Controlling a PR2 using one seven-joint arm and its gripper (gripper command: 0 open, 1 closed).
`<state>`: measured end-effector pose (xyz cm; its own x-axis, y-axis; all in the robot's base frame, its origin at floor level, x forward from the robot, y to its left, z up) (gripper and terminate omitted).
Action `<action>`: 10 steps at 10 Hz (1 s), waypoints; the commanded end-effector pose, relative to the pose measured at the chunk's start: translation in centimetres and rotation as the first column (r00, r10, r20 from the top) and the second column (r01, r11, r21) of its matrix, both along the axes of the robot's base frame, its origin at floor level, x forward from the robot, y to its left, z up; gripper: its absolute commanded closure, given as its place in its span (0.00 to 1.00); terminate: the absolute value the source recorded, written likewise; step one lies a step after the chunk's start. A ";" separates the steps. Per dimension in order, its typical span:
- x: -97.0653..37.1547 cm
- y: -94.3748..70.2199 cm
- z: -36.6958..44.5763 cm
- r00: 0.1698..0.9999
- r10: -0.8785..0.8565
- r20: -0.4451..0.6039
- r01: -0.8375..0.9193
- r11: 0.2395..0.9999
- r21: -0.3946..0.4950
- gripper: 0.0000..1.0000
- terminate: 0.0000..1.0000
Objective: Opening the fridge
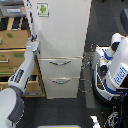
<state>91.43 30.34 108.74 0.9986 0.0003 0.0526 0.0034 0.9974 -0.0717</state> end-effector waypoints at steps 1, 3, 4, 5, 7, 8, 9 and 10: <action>-9.7 -4.3 1.3 0.971 -0.221 0.089 0.222 0.975 0.004 1.00 0.00; -30.6 -7.0 8.8 0.862 -0.458 0.219 0.466 0.884 0.014 1.00 0.00; -49.8 -7.7 15.8 0.774 -0.554 0.307 0.572 0.820 0.039 1.00 0.00; -62.5 -9.1 20.8 0.730 -0.576 0.369 0.602 0.797 0.052 1.00 0.00; -81.9 -12.9 26.2 0.624 -0.630 0.462 0.720 0.694 -0.027 1.00 0.00; -91.4 -14.8 27.9 0.546 -0.656 0.521 0.770 0.638 -0.005 1.00 0.00; -94.4 -15.5 27.7 0.499 -0.706 0.502 0.800 0.598 0.046 1.00 0.00; -98.3 -12.8 25.8 0.347 -0.830 0.436 0.881 0.448 0.151 1.00 0.00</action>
